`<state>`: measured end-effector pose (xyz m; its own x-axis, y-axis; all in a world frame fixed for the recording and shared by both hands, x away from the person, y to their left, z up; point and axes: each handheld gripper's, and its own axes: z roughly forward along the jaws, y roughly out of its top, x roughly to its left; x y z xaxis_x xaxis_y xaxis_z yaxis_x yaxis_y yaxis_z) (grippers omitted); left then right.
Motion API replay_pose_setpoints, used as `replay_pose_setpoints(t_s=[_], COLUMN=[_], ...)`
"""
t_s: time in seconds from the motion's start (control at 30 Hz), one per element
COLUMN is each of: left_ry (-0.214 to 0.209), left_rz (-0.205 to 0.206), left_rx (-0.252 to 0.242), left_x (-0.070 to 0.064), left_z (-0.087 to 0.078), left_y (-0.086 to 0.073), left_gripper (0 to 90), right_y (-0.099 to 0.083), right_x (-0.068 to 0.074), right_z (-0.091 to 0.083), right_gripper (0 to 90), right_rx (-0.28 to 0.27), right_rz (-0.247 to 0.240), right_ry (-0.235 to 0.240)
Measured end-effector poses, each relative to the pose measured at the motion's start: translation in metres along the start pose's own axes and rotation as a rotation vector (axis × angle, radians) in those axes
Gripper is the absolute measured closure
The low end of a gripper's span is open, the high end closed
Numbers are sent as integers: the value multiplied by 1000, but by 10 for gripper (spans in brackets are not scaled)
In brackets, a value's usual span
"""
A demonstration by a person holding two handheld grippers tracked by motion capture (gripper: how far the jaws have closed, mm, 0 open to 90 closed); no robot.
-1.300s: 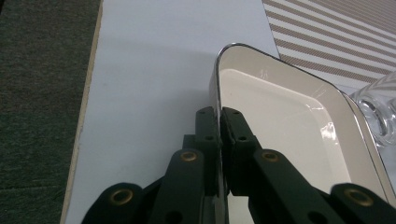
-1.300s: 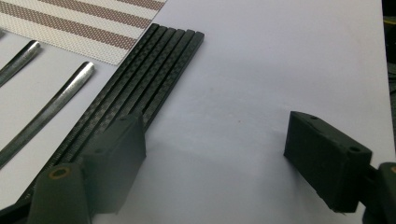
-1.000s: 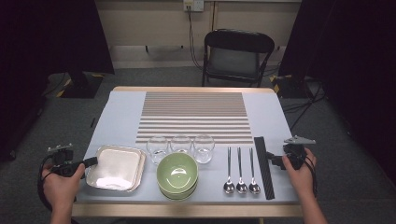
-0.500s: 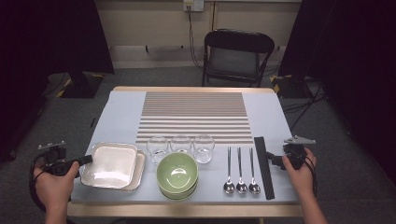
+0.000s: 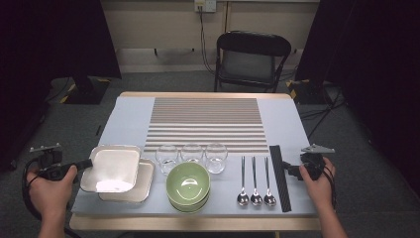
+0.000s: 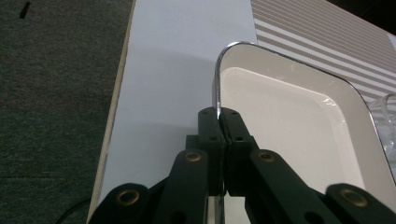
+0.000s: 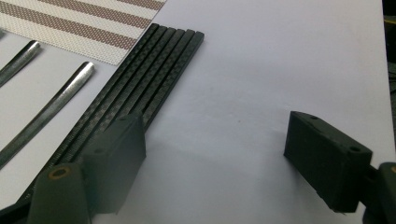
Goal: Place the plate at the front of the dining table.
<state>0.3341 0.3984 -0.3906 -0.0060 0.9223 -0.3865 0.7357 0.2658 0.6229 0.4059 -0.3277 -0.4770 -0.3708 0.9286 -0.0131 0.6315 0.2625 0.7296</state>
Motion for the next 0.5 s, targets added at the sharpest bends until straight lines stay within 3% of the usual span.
replay_pose_setpoints(t_s=[0.1, 0.5], left_ry=[20, 27], left_rz=[-5, 7], left_rx=[-3, -3], left_x=[-4, -26], left_z=[0, -7], left_y=[7, 35], left_gripper=[889, 889], right_y=[0, 0], right_x=[0, 0], right_z=[0, 0], right_gripper=[198, 198], right_rx=[0, 0], right_rz=[0, 0], right_ry=[0, 1])
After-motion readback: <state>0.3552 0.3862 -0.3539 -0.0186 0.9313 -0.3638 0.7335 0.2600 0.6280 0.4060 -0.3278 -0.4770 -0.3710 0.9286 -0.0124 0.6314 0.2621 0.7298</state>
